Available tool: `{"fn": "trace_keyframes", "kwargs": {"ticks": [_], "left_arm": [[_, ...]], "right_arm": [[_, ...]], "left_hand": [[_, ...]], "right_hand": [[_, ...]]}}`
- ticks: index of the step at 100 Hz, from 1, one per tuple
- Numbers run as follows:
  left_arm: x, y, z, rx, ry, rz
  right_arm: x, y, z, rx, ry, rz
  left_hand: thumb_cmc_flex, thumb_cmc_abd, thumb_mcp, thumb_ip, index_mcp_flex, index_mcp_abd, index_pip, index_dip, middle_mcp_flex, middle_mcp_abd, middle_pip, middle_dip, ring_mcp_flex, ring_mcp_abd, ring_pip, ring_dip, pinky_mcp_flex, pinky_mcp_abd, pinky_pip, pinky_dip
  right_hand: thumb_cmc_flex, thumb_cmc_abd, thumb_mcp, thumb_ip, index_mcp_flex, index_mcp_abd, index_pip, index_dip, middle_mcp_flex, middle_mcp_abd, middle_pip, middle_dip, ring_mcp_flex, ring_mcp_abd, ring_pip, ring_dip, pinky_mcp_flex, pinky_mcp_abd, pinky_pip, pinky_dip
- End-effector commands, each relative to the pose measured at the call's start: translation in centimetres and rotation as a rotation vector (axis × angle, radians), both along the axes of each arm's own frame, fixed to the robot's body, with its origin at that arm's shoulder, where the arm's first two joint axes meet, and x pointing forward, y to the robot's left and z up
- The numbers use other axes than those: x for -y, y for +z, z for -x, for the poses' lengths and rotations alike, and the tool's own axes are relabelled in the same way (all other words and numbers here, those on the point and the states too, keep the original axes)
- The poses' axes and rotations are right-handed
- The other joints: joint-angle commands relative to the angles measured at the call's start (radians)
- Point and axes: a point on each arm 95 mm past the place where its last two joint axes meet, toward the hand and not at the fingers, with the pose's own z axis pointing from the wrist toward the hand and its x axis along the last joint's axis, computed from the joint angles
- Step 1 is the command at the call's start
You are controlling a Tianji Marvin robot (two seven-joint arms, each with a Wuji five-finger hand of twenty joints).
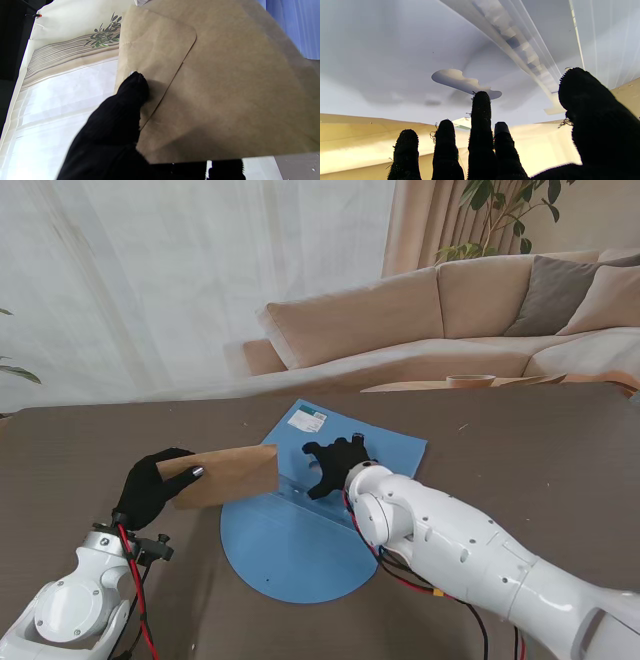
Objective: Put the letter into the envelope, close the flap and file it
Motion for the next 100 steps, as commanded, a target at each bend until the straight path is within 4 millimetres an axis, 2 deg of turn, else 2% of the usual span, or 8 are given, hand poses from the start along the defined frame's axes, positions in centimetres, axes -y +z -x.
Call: {"fn": "trace_keyframes", "kwargs": {"ticks": [1, 30, 51, 60, 75, 89, 93, 100], "left_arm": [[0.3, 0.0, 0.2, 0.004, -0.014, 0.004], [0.3, 0.0, 0.3, 0.007, -0.015, 0.005], [0.3, 0.0, 0.3, 0.009, -0.015, 0.005], [0.3, 0.0, 0.3, 0.009, -0.015, 0.005], [0.3, 0.0, 0.4, 0.010, -0.016, 0.007], [0.3, 0.1, 0.4, 0.012, -0.016, 0.009], [0.3, 0.1, 0.4, 0.013, -0.016, 0.010], [0.3, 0.1, 0.4, 0.014, -0.015, 0.011]], "right_arm": [[-0.5, -1.0, 0.7, -0.022, 0.005, 0.013], [-0.9, -2.3, 1.3, -0.001, 0.015, 0.036], [-0.9, -2.8, 1.5, 0.043, 0.012, 0.062], [-0.9, -2.9, 1.5, 0.060, 0.013, 0.070], [-0.9, -2.9, 1.5, 0.067, 0.017, 0.079], [-1.0, -3.1, 1.6, 0.068, 0.027, 0.093], [-1.0, -3.2, 1.6, 0.069, 0.030, 0.097], [-1.0, -3.3, 1.6, 0.071, 0.035, 0.102]], "left_hand": [[0.048, 0.059, 0.006, 0.030, -0.004, -0.022, 0.057, 0.021, -0.014, -0.009, 0.016, 0.021, -0.016, -0.008, 0.022, 0.025, -0.009, -0.026, 0.013, 0.000], [0.047, 0.059, 0.008, 0.030, -0.004, -0.020, 0.057, 0.021, -0.015, -0.009, 0.016, 0.023, -0.017, -0.010, 0.023, 0.026, -0.009, -0.026, 0.013, 0.001], [0.047, 0.058, 0.009, 0.029, -0.004, -0.021, 0.058, 0.021, -0.015, -0.009, 0.017, 0.024, -0.017, -0.009, 0.023, 0.026, -0.010, -0.026, 0.012, 0.001], [0.046, 0.059, 0.010, 0.029, -0.004, -0.020, 0.059, 0.021, -0.016, -0.010, 0.016, 0.024, -0.017, -0.010, 0.024, 0.027, -0.010, -0.026, 0.012, 0.001], [0.045, 0.059, 0.009, 0.029, -0.004, -0.021, 0.059, 0.021, -0.016, -0.010, 0.017, 0.024, -0.019, -0.011, 0.023, 0.027, -0.010, -0.027, 0.012, 0.001], [0.045, 0.058, 0.010, 0.029, -0.005, -0.021, 0.059, 0.021, -0.016, -0.011, 0.018, 0.026, -0.019, -0.011, 0.024, 0.028, -0.011, -0.029, 0.011, 0.001], [0.045, 0.058, 0.010, 0.029, -0.004, -0.021, 0.060, 0.021, -0.016, -0.010, 0.018, 0.026, -0.019, -0.010, 0.025, 0.028, -0.012, -0.029, 0.011, 0.001], [0.045, 0.058, 0.010, 0.028, -0.005, -0.021, 0.060, 0.021, -0.016, -0.011, 0.018, 0.026, -0.020, -0.011, 0.025, 0.028, -0.012, -0.029, 0.010, 0.001]], "right_hand": [[0.013, -0.020, 0.034, -0.006, -0.023, 0.030, -0.030, 0.016, -0.009, 0.005, 0.027, 0.010, -0.013, 0.006, -0.014, -0.013, -0.015, 0.023, -0.009, -0.014], [0.027, -0.041, 0.114, -0.009, -0.014, 0.030, -0.008, 0.013, -0.052, 0.038, 0.053, 0.019, -0.009, 0.009, 0.007, -0.003, -0.010, 0.028, 0.026, -0.020], [0.026, -0.041, 0.162, -0.008, -0.018, 0.029, 0.012, 0.006, -0.186, 0.117, 0.016, 0.003, -0.034, 0.022, 0.010, 0.002, -0.009, 0.033, 0.056, -0.018], [0.026, -0.043, 0.179, -0.006, -0.019, 0.024, 0.019, 0.006, -0.205, 0.126, 0.033, 0.008, -0.038, 0.025, 0.015, 0.006, -0.011, 0.034, 0.069, -0.016], [0.034, -0.059, 0.196, -0.009, -0.012, 0.008, 0.069, 0.008, -0.142, 0.070, 0.057, 0.020, -0.027, 0.020, 0.017, 0.009, -0.010, 0.032, 0.078, -0.020], [0.051, -0.083, 0.209, -0.014, -0.005, -0.003, 0.147, -0.034, -0.038, -0.027, 0.065, 0.031, -0.008, 0.004, 0.016, 0.005, -0.009, 0.026, 0.088, -0.030], [0.056, -0.092, 0.215, -0.018, -0.004, -0.007, 0.207, -0.094, -0.005, -0.054, 0.065, 0.037, 0.004, -0.001, 0.019, 0.002, -0.008, 0.023, 0.095, -0.038], [0.065, -0.102, 0.221, -0.017, 0.008, -0.009, 0.225, -0.099, 0.027, -0.073, 0.067, 0.037, 0.016, -0.007, 0.022, 0.001, -0.006, 0.021, 0.099, -0.039]]}}
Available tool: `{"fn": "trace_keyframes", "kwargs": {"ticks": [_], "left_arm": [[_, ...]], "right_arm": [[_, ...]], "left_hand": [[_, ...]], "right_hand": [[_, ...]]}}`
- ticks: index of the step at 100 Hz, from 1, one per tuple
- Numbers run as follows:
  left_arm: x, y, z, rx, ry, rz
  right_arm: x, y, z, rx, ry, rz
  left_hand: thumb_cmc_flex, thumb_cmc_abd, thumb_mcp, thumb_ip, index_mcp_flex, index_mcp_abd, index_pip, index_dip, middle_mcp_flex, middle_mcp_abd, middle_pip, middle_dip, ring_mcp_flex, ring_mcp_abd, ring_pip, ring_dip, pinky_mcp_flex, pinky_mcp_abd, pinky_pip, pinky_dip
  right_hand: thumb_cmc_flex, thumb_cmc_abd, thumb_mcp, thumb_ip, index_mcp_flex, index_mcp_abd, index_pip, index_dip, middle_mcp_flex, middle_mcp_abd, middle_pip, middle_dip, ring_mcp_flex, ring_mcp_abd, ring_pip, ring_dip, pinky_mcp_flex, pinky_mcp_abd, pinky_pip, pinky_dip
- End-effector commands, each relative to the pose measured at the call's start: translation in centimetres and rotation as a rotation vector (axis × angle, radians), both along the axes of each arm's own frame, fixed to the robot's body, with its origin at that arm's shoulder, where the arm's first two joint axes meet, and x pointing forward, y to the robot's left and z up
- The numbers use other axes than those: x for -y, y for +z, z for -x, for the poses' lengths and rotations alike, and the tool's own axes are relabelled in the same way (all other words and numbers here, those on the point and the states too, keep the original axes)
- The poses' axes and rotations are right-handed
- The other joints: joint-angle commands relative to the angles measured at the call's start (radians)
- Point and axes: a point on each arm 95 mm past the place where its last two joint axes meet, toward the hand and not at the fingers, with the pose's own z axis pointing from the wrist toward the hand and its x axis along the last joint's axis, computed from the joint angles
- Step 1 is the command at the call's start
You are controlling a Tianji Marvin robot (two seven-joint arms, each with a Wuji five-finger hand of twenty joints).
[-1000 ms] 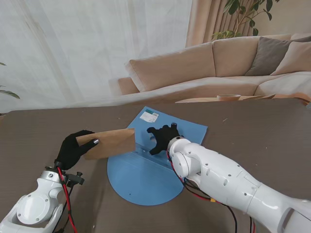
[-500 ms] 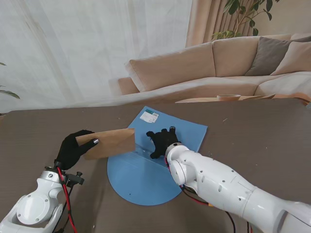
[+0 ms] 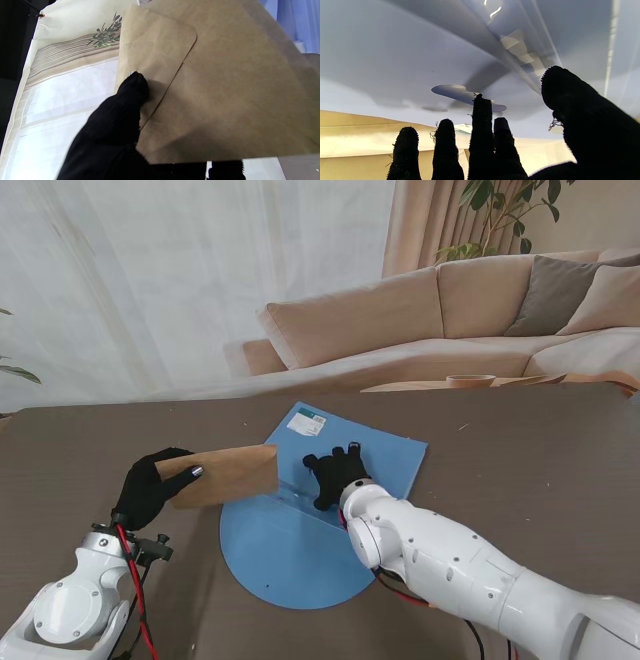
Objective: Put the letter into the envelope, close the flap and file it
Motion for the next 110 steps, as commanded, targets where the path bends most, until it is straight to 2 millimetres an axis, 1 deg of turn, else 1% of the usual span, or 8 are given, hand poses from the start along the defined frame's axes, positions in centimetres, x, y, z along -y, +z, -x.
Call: {"fn": "trace_keyframes", "kwargs": {"ticks": [1, 15, 25, 32, 60, 70, 86, 110], "left_arm": [[0.3, 0.0, 0.3, 0.002, -0.014, 0.006], [0.3, 0.0, 0.2, 0.004, -0.013, 0.008], [0.2, 0.0, 0.2, 0.005, -0.012, 0.009], [0.2, 0.0, 0.2, 0.005, -0.012, 0.009], [0.2, 0.1, 0.2, 0.006, -0.011, 0.011], [0.2, 0.1, 0.2, 0.006, -0.011, 0.012], [0.2, 0.1, 0.2, 0.007, -0.011, 0.013], [0.2, 0.1, 0.1, 0.010, -0.010, 0.013]], "right_arm": [[-0.3, -0.4, 0.3, -0.016, 0.007, 0.008], [-0.3, -0.5, 0.2, -0.005, 0.013, 0.013], [-0.3, -0.4, 0.1, 0.001, 0.018, 0.018], [-0.2, -0.4, 0.1, 0.002, 0.022, 0.022], [-0.2, -0.3, 0.1, 0.009, 0.033, 0.016], [-0.2, -0.2, 0.1, 0.016, 0.033, 0.005], [-0.2, 0.1, 0.2, 0.031, 0.028, -0.018], [-0.3, 0.7, 0.4, 0.054, 0.019, -0.063]], "left_hand": [[0.045, 0.058, 0.011, 0.028, -0.005, -0.020, 0.059, 0.021, -0.017, -0.011, 0.017, 0.015, -0.020, -0.011, 0.021, 0.027, -0.010, -0.029, 0.010, 0.001], [0.045, 0.057, 0.011, 0.028, -0.005, -0.019, 0.059, 0.020, -0.016, -0.011, 0.018, 0.016, -0.021, -0.010, 0.021, 0.028, -0.010, -0.029, 0.010, 0.001], [0.044, 0.057, 0.012, 0.028, -0.004, -0.020, 0.059, 0.020, -0.017, -0.011, 0.017, 0.016, -0.020, -0.011, 0.021, 0.028, -0.010, -0.029, 0.010, 0.001], [0.044, 0.057, 0.012, 0.028, -0.004, -0.020, 0.059, 0.020, -0.016, -0.010, 0.018, 0.016, -0.020, -0.011, 0.021, 0.028, -0.009, -0.029, 0.010, 0.001], [0.042, 0.057, 0.015, 0.027, -0.004, -0.020, 0.059, 0.020, -0.016, -0.011, 0.018, 0.016, -0.022, -0.012, 0.021, 0.028, -0.011, -0.029, 0.009, 0.001], [0.042, 0.056, 0.016, 0.027, -0.004, -0.019, 0.059, 0.019, -0.016, -0.011, 0.017, 0.017, -0.022, -0.011, 0.021, 0.028, -0.011, -0.029, 0.009, 0.001], [0.040, 0.056, 0.016, 0.026, -0.004, -0.021, 0.060, 0.019, -0.017, -0.010, 0.017, 0.017, -0.021, -0.012, 0.021, 0.028, -0.011, -0.029, 0.008, 0.001], [0.040, 0.056, 0.018, 0.026, -0.005, -0.021, 0.060, 0.019, -0.016, -0.012, 0.018, 0.017, -0.021, -0.012, 0.021, 0.028, -0.011, -0.029, 0.008, 0.001]], "right_hand": [[0.026, -0.034, 0.021, -0.016, 0.010, -0.012, 0.032, -0.020, 0.060, -0.042, 0.030, 0.014, 0.014, -0.010, 0.008, 0.001, -0.008, 0.009, 0.013, -0.016], [0.049, -0.070, 0.046, -0.025, 0.023, -0.007, 0.091, -0.052, 0.073, -0.055, 0.086, 0.050, 0.029, -0.022, 0.033, 0.011, -0.007, 0.006, 0.025, -0.024], [0.063, -0.089, 0.058, -0.026, -0.002, 0.012, 0.137, -0.062, -0.025, -0.032, 0.229, 0.174, 0.011, -0.022, 0.113, 0.067, -0.006, 0.007, 0.035, -0.028], [0.067, -0.093, 0.068, -0.023, -0.014, 0.010, 0.156, -0.054, -0.075, -0.047, 0.290, 0.268, 0.000, -0.028, 0.189, 0.118, -0.004, 0.009, 0.041, -0.027], [0.067, -0.072, 0.150, 0.013, -0.012, 0.006, 0.176, -0.008, -0.097, -0.061, 0.353, 0.408, 0.018, -0.024, 0.334, 0.208, 0.010, 0.020, 0.061, -0.023], [0.068, -0.054, 0.213, 0.051, 0.029, -0.005, 0.199, -0.007, -0.046, -0.054, 0.327, 0.402, 0.051, -0.018, 0.336, 0.208, 0.022, 0.027, 0.070, -0.024], [0.125, -0.142, 0.346, 0.010, 0.106, 0.000, 0.226, -0.030, 0.063, -0.033, 0.251, 0.312, 0.089, -0.017, 0.323, 0.197, 0.043, 0.029, 0.087, -0.029], [0.189, -0.148, 0.399, -0.019, 0.190, 0.004, 0.247, -0.081, 0.223, -0.021, 0.087, 0.154, 0.161, -0.022, 0.249, 0.135, 0.068, 0.032, 0.115, -0.033]]}}
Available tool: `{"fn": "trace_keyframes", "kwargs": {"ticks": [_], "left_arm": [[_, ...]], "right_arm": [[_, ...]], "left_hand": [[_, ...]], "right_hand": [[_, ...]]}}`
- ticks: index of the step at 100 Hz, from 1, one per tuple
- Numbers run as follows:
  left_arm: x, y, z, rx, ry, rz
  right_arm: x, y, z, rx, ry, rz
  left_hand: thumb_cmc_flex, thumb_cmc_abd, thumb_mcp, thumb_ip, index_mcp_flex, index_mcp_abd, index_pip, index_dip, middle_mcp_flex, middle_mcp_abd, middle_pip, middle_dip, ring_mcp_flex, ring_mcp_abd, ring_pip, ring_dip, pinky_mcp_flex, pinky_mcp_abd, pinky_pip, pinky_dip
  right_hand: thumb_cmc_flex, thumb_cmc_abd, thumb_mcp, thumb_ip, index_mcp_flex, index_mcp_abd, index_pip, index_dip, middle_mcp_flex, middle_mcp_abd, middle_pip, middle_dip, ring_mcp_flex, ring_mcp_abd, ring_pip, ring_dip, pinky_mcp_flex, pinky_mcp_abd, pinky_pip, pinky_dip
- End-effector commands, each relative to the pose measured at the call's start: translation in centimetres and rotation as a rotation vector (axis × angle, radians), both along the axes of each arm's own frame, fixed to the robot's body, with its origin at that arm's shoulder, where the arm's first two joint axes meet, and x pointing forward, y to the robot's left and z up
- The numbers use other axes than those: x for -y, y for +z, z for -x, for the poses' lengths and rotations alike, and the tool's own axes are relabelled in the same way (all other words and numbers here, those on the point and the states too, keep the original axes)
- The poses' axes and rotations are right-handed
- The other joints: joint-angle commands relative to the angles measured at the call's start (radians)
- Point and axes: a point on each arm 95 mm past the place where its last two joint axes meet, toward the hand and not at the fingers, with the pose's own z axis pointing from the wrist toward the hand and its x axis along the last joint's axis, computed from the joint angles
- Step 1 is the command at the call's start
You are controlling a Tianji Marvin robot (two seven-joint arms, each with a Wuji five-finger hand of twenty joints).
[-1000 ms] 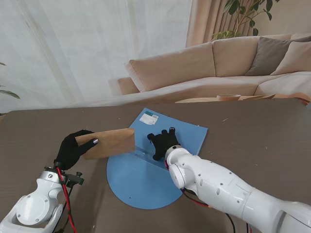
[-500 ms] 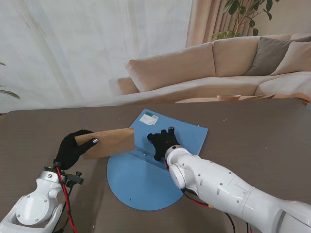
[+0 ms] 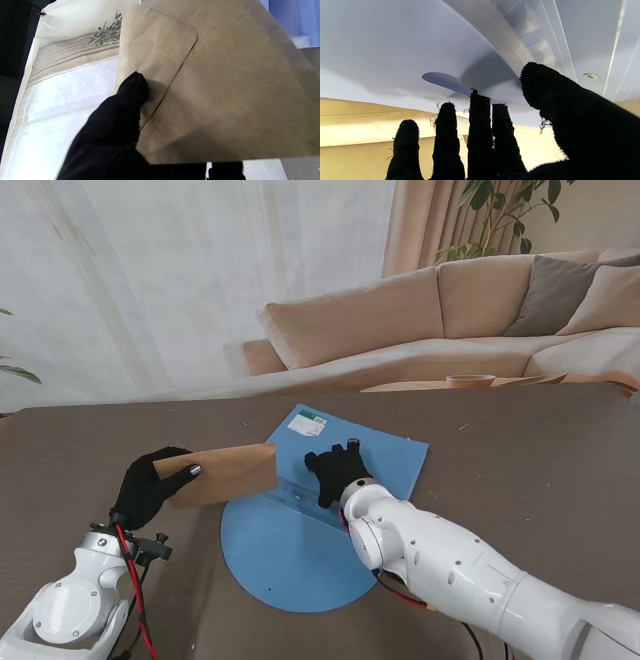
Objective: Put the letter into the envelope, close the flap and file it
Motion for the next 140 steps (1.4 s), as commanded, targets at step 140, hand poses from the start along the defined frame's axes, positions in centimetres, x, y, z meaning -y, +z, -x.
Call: {"fn": "trace_keyframes", "kwargs": {"ticks": [140], "left_arm": [[2.8, 3.0, 0.6, 0.385, -0.111, -0.367]], "right_arm": [[-0.4, 8.7, -0.2, -0.006, -0.124, -0.340]], "left_hand": [[0.037, 0.051, 0.011, 0.031, 0.008, -0.076, 0.052, 0.022, -0.006, -0.040, -0.009, 0.021, -0.010, -0.035, 0.006, 0.010, 0.042, -0.010, 0.105, 0.040]], "right_hand": [[0.219, 0.071, 0.115, -0.009, 0.141, 0.064, 0.122, -0.052, 0.258, -0.074, 0.215, 0.072, 0.244, 0.018, 0.171, 0.078, 0.141, 0.051, 0.199, 0.091]]}}
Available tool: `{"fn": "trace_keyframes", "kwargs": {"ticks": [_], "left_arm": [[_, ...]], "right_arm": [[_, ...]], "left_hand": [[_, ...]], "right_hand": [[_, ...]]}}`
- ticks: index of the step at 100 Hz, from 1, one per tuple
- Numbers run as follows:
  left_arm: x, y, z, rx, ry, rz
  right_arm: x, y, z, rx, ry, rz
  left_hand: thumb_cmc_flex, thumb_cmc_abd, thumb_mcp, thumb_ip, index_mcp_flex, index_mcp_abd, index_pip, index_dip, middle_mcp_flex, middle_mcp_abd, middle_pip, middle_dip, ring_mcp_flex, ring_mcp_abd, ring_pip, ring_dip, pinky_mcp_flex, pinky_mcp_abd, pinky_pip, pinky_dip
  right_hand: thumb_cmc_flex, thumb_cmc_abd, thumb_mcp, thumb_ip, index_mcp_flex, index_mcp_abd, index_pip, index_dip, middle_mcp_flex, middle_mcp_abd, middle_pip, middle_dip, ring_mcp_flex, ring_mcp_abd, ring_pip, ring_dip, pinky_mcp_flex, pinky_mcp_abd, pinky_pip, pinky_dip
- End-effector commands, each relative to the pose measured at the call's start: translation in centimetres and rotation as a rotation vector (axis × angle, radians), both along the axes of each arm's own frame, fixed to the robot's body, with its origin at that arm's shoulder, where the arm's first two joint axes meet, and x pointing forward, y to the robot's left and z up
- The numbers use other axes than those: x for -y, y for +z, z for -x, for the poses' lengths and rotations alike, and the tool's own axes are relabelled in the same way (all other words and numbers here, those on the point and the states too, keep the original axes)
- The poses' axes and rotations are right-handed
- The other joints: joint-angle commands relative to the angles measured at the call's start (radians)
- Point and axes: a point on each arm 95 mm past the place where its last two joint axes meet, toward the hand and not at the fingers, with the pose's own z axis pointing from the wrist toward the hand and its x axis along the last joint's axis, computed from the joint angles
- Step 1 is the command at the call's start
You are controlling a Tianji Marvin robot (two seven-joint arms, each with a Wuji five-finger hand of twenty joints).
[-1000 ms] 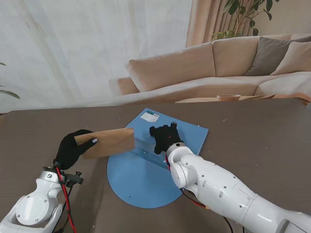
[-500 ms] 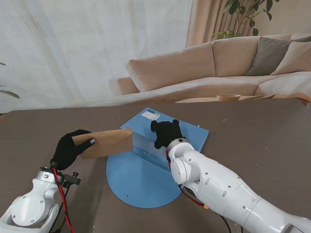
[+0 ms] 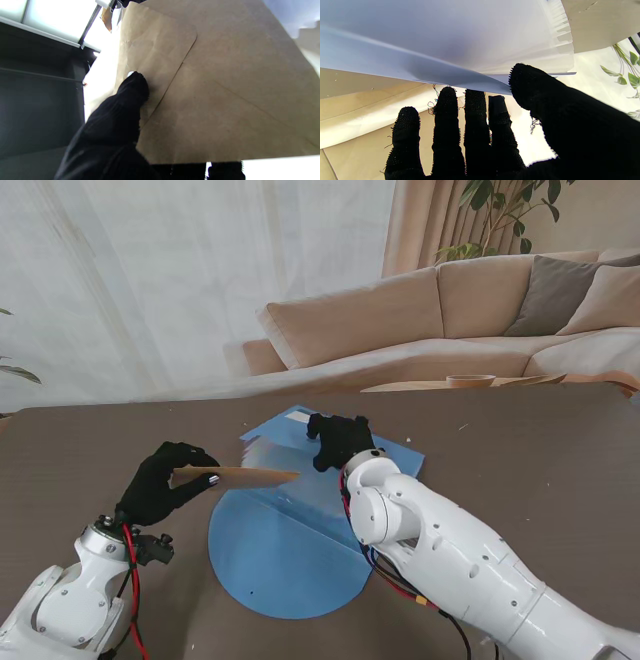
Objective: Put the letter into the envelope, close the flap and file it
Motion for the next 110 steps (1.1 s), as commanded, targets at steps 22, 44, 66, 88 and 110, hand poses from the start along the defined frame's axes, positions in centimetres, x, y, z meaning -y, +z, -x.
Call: {"fn": "trace_keyframes", "kwargs": {"ticks": [22, 44, 66, 88, 110], "left_arm": [[2.3, -0.6, -0.9, 0.172, -0.008, -0.059], [3.3, -1.8, -1.8, 0.246, -0.013, -0.138], [4.1, -2.6, -2.9, 0.346, -0.012, -0.229], [5.1, -3.2, -3.8, 0.413, -0.010, -0.337], [6.1, -3.5, -4.6, 0.430, 0.025, -0.384]], "right_arm": [[-0.7, 1.9, -0.2, -0.024, 0.008, -0.044], [-0.8, 2.4, -0.5, -0.030, 0.004, -0.045], [-0.8, 2.6, -0.8, -0.031, 0.005, -0.048], [-0.8, 2.7, -0.8, -0.034, 0.004, -0.052], [-0.6, 2.7, -0.6, -0.039, 0.000, -0.067]], "left_hand": [[0.026, 0.049, 0.015, 0.028, 0.001, -0.096, 0.064, 0.027, 0.008, -0.044, -0.014, 0.031, -0.004, -0.043, 0.003, 0.009, 0.013, -0.014, 0.023, 0.006], [0.021, 0.049, 0.020, 0.025, -0.006, -0.106, 0.076, 0.025, 0.005, -0.053, -0.019, 0.037, -0.006, -0.055, -0.001, 0.009, 0.015, -0.021, 0.021, 0.000], [0.015, 0.050, 0.022, 0.022, -0.013, -0.122, 0.089, 0.021, 0.005, -0.063, -0.023, 0.041, -0.004, -0.069, -0.005, 0.009, 0.016, -0.023, 0.019, -0.005], [0.010, 0.053, 0.021, 0.020, -0.020, -0.134, 0.100, 0.016, 0.001, -0.069, -0.029, 0.043, -0.006, -0.078, -0.011, 0.006, 0.017, -0.026, 0.016, -0.010], [0.011, 0.054, 0.021, 0.020, -0.022, -0.132, 0.106, 0.011, 0.002, -0.069, -0.031, 0.045, -0.006, -0.079, -0.014, 0.005, 0.017, -0.027, 0.015, -0.013]], "right_hand": [[0.154, 0.076, 0.081, 0.036, 0.023, 0.025, 0.012, -0.009, 0.187, -0.140, 0.258, 0.142, 0.020, 0.019, 0.023, 0.024, -0.003, 0.022, 0.019, 0.020], [0.158, 0.077, 0.078, 0.038, 0.028, 0.027, 0.011, -0.008, 0.187, -0.136, 0.258, 0.146, 0.021, 0.019, 0.026, 0.029, 0.000, 0.023, 0.023, 0.026], [0.160, 0.078, 0.076, 0.039, 0.031, 0.028, 0.011, -0.006, 0.187, -0.136, 0.260, 0.151, 0.024, 0.022, 0.033, 0.034, 0.004, 0.022, 0.026, 0.032], [0.161, 0.078, 0.075, 0.039, 0.032, 0.027, 0.011, -0.004, 0.187, -0.135, 0.260, 0.154, 0.024, 0.022, 0.035, 0.038, 0.006, 0.023, 0.029, 0.036], [0.163, 0.078, 0.075, 0.039, 0.035, 0.028, 0.011, -0.001, 0.186, -0.132, 0.260, 0.156, 0.024, 0.025, 0.037, 0.040, 0.008, 0.021, 0.031, 0.040]]}}
